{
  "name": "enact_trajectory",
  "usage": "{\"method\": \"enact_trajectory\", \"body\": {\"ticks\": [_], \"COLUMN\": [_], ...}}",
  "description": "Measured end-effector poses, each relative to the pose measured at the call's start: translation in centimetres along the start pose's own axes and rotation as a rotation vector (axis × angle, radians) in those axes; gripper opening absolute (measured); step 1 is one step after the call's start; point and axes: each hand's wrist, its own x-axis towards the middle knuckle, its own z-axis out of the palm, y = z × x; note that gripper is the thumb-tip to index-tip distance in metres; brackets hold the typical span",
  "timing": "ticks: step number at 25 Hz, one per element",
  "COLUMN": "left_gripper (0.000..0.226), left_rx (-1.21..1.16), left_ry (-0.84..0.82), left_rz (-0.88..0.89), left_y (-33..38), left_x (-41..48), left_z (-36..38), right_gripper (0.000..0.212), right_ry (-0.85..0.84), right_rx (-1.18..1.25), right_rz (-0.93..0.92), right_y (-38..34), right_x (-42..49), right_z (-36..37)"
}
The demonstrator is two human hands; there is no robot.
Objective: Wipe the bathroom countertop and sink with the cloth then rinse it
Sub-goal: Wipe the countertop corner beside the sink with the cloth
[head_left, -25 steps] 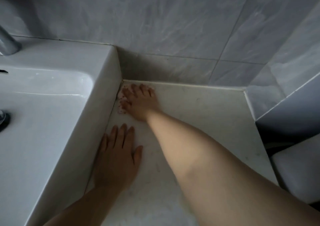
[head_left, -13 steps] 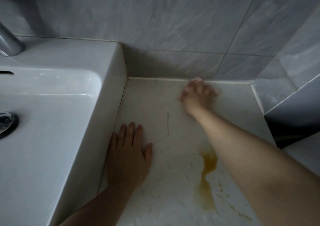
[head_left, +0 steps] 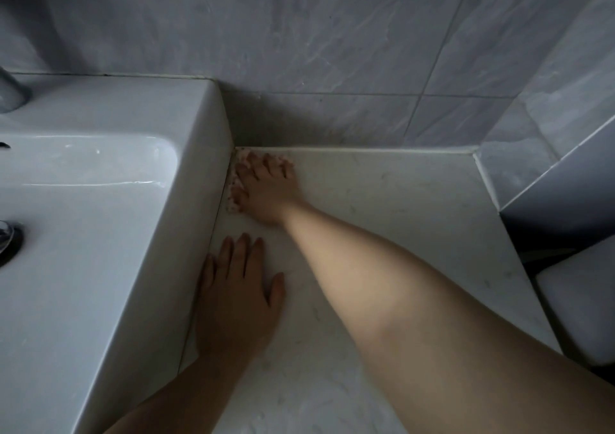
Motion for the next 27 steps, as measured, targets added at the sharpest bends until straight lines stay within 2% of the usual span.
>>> {"method": "enact_trajectory", "body": {"ticks": [5, 8, 11, 14, 16, 18, 20, 22, 25, 27], "left_gripper": [0.059, 0.059, 0.061, 0.061, 0.061, 0.060, 0.060, 0.060, 0.059, 0.058], "left_rx": [-0.004, -0.006, -0.008, -0.018, -0.020, -0.024, -0.026, -0.035, -0.036, -0.042], "left_ry": [0.032, 0.017, 0.005, 0.005, 0.007, 0.004, 0.005, 0.002, 0.012, 0.015], "left_rz": [0.018, 0.029, 0.023, 0.019, 0.016, 0.018, 0.015, 0.006, 0.005, 0.009], "left_y": [-0.1, -0.1, 0.0, 0.0, 0.0, 0.1, 0.0, -0.1, -0.1, 0.0], "left_x": [0.1, 0.1, 0.1, 0.1, 0.1, 0.2, 0.1, 0.0, 0.1, 0.2], "left_z": [0.2, 0.1, 0.0, 0.0, -0.1, -0.1, 0.1, 0.2, 0.2, 0.0], "right_gripper": [0.058, 0.060, 0.059, 0.060, 0.056, 0.051, 0.055, 0.058, 0.058, 0.054], "right_ry": [0.086, 0.141, 0.141, 0.130, 0.191, 0.197, 0.121, 0.019, 0.002, 0.060], "right_rx": [0.019, 0.015, 0.000, 0.011, 0.017, -0.039, -0.037, -0.028, -0.030, -0.011], "right_rz": [0.079, 0.278, 0.577, 0.789, 0.735, 0.490, 0.245, 0.090, 0.009, 0.087], "right_y": [3.9, 10.9, 19.2, 21.4, 18.5, 12.9, 6.2, 1.4, 1.4, 5.2], "right_x": [-1.1, -5.7, -11.4, -13.3, -11.1, -7.4, -4.0, -2.1, -2.1, -3.9], "right_z": [-0.6, -1.7, -3.7, -3.6, -2.6, -1.2, 0.1, 0.4, -0.3, -0.7]}}
